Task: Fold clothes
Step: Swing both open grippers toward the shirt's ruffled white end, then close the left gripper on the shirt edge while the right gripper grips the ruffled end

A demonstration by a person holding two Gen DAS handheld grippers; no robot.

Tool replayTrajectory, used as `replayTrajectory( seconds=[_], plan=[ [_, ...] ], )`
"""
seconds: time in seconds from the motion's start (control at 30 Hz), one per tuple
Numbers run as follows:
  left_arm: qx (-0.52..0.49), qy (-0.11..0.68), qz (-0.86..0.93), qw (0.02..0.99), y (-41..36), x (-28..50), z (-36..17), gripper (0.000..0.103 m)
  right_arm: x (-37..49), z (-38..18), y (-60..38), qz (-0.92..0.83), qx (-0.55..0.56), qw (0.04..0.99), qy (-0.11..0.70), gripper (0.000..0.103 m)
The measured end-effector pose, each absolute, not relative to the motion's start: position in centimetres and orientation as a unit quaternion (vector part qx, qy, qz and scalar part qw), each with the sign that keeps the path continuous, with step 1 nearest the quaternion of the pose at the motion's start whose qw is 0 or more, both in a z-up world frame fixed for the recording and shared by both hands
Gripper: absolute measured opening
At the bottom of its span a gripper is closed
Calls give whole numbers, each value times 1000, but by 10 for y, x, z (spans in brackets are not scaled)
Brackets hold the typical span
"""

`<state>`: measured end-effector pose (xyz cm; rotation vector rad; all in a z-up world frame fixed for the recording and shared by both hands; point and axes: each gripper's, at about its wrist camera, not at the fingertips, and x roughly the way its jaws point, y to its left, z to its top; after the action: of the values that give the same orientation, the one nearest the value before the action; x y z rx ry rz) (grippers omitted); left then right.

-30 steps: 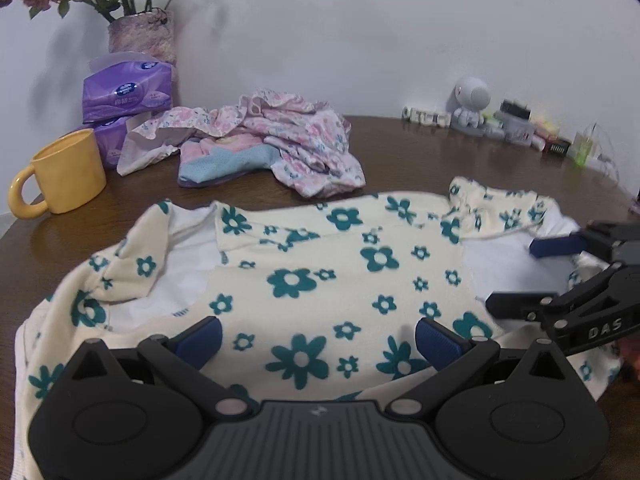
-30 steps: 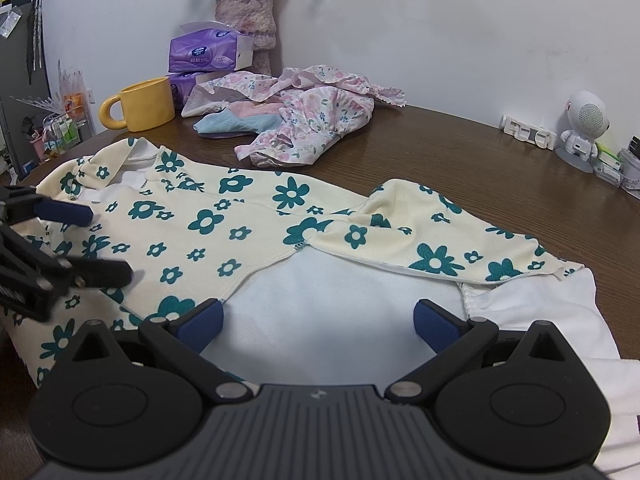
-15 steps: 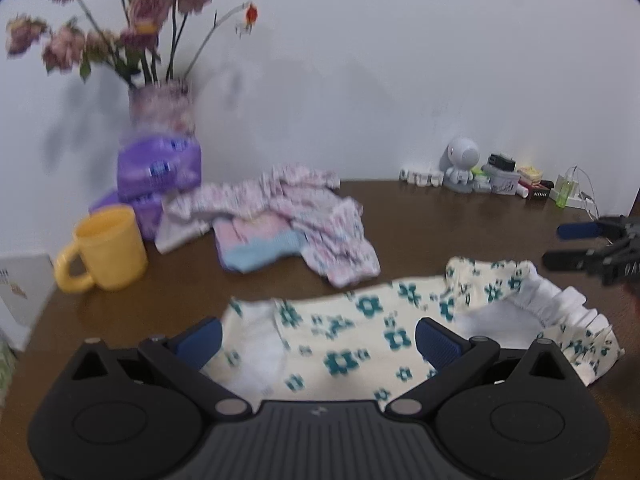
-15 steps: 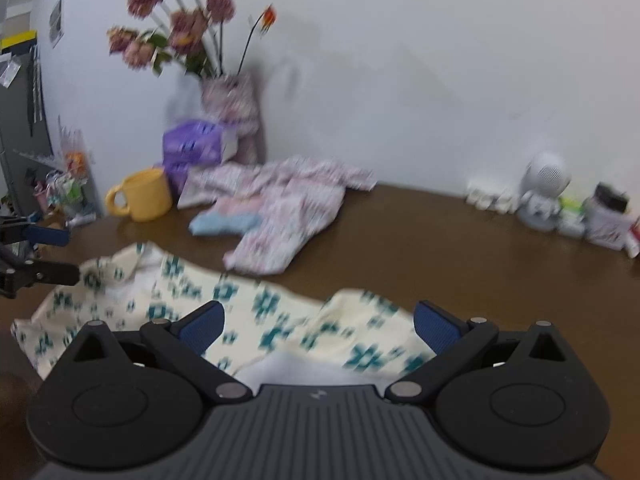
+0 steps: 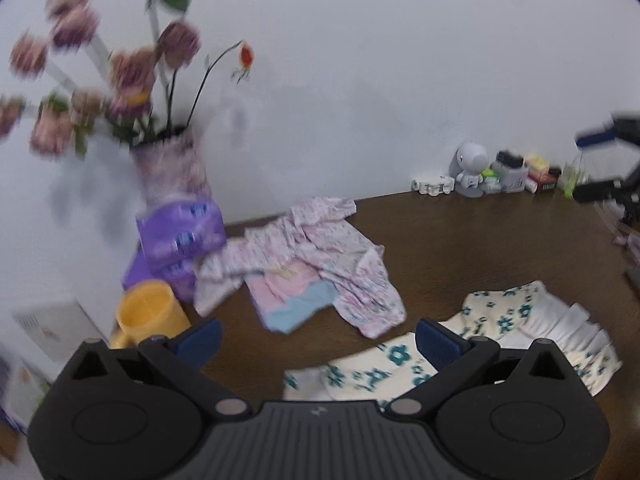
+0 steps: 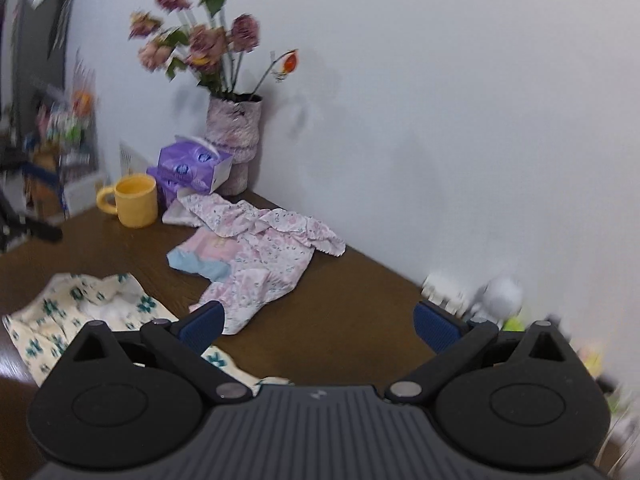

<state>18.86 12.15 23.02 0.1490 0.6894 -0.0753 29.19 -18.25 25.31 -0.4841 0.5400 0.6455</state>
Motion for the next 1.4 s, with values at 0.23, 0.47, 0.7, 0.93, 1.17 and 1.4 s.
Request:
replayTrajectory(
  seconds=[0.23, 0.47, 0.7, 0.93, 1.17, 1.4],
  plan=[
    [107, 358, -59, 926, 132, 222, 201, 103, 322, 199, -163, 337, -315, 842, 282, 102],
    [63, 411, -62, 908, 159, 258, 139, 102, 348, 137, -159, 343, -333, 824, 304, 102],
    [-1, 447, -79, 891, 184, 273, 96, 81, 372, 99, -158, 354, -308, 819, 331, 102],
    [-43, 472, -104, 875, 196, 281, 64, 38, 382, 72, -163, 371, -269, 812, 362, 102],
    [20, 452, -178, 874, 179, 263, 64, 11, 389, 61, -169, 389, -264, 797, 380, 92],
    [21, 424, -182, 887, 180, 267, 82, 59, 398, 57, -168, 409, -270, 777, 395, 81]
  ],
)
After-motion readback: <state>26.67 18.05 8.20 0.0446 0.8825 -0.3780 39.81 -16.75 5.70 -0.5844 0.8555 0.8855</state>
